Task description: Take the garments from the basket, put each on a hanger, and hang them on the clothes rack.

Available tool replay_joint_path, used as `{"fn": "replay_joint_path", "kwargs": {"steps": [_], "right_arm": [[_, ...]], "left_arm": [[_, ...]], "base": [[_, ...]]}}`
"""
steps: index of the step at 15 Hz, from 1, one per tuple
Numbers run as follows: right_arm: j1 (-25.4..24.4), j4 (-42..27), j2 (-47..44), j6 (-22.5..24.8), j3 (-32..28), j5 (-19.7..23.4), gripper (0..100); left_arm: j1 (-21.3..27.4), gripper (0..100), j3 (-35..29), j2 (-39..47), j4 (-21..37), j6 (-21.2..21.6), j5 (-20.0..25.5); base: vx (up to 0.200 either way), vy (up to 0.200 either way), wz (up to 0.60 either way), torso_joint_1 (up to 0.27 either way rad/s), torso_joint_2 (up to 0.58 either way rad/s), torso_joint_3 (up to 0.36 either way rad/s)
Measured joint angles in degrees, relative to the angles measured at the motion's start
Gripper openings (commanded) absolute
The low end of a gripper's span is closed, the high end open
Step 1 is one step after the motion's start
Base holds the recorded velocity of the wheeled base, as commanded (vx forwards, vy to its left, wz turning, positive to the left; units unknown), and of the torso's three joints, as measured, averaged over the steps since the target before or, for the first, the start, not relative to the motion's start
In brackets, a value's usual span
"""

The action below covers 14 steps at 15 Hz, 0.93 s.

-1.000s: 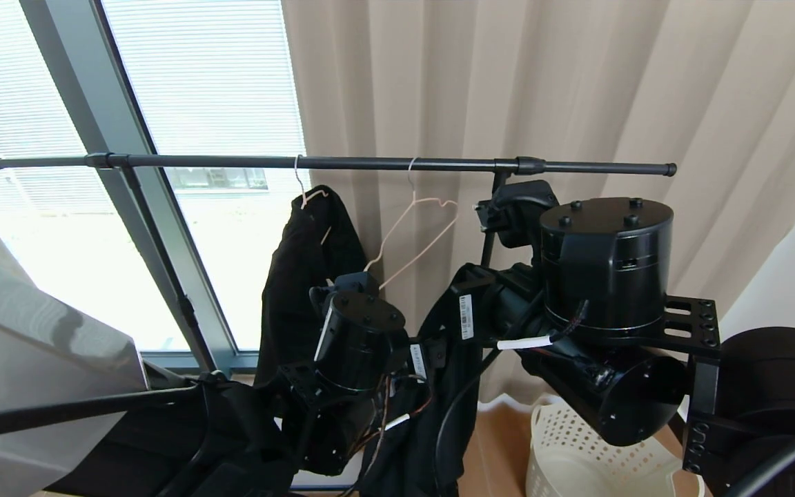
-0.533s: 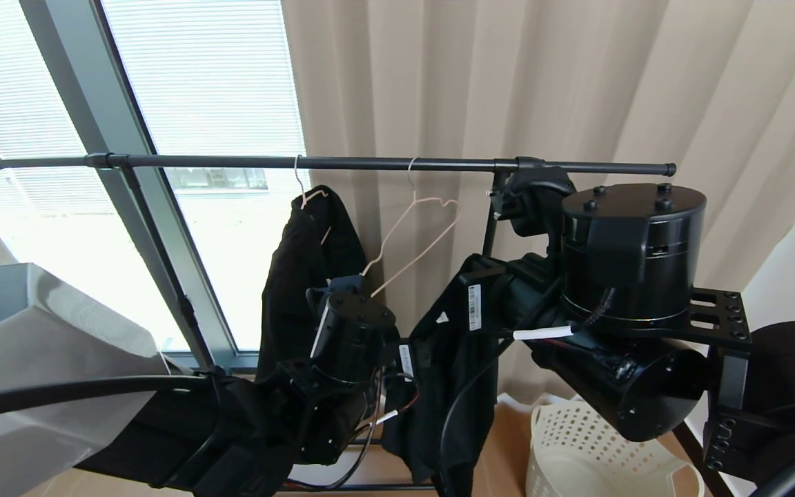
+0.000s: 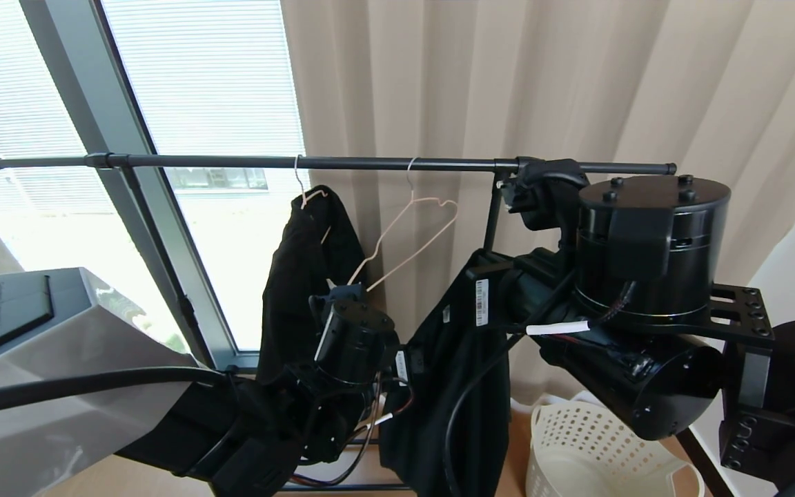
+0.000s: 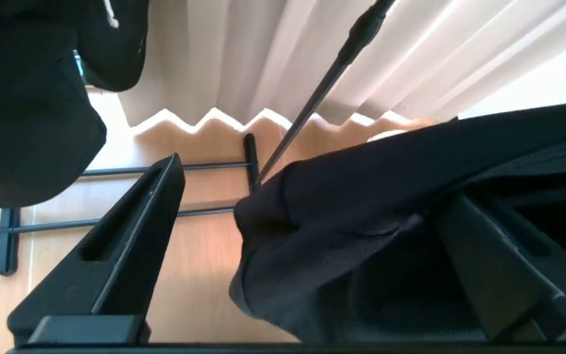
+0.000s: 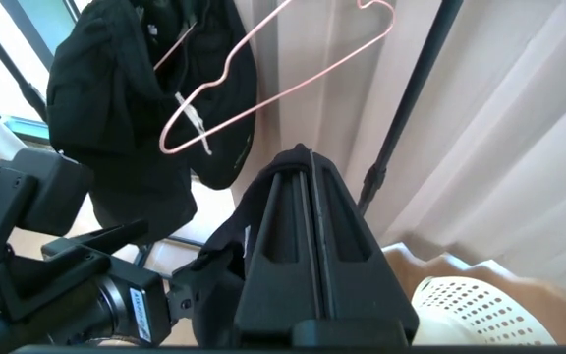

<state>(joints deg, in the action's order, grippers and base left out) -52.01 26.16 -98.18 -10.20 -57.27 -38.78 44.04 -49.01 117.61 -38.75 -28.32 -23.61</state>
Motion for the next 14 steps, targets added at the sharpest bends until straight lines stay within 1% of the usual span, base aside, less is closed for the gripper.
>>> {"fn": "replay_joint_path", "kwargs": {"steps": [4,5,8,14], "right_arm": [[0.4,0.0,0.7,0.0,0.1,-1.2,0],[0.6,0.0,0.9,0.0,0.1,-1.3,0],[1.9,0.0,0.9,0.0,0.0,-1.3,0],[7.2,2.9,-2.1,0.8,-0.1,-1.1,0]], "left_arm": [[-0.1,100,0.1,0.6,0.0,0.1,-0.2],[-0.1,0,0.1,0.7,0.0,0.1,-0.3],[0.0,0,0.2,0.7,0.0,0.2,-0.7],[0.2,0,1.2,-1.5,-0.1,1.1,-1.0]], "base": [[0.0,0.0,0.0,0.0,0.0,0.0],[0.0,0.0,0.0,0.0,0.0,0.0],[0.0,0.0,0.0,0.0,0.0,0.0],[0.0,0.0,0.0,0.0,0.0,0.0]]}}
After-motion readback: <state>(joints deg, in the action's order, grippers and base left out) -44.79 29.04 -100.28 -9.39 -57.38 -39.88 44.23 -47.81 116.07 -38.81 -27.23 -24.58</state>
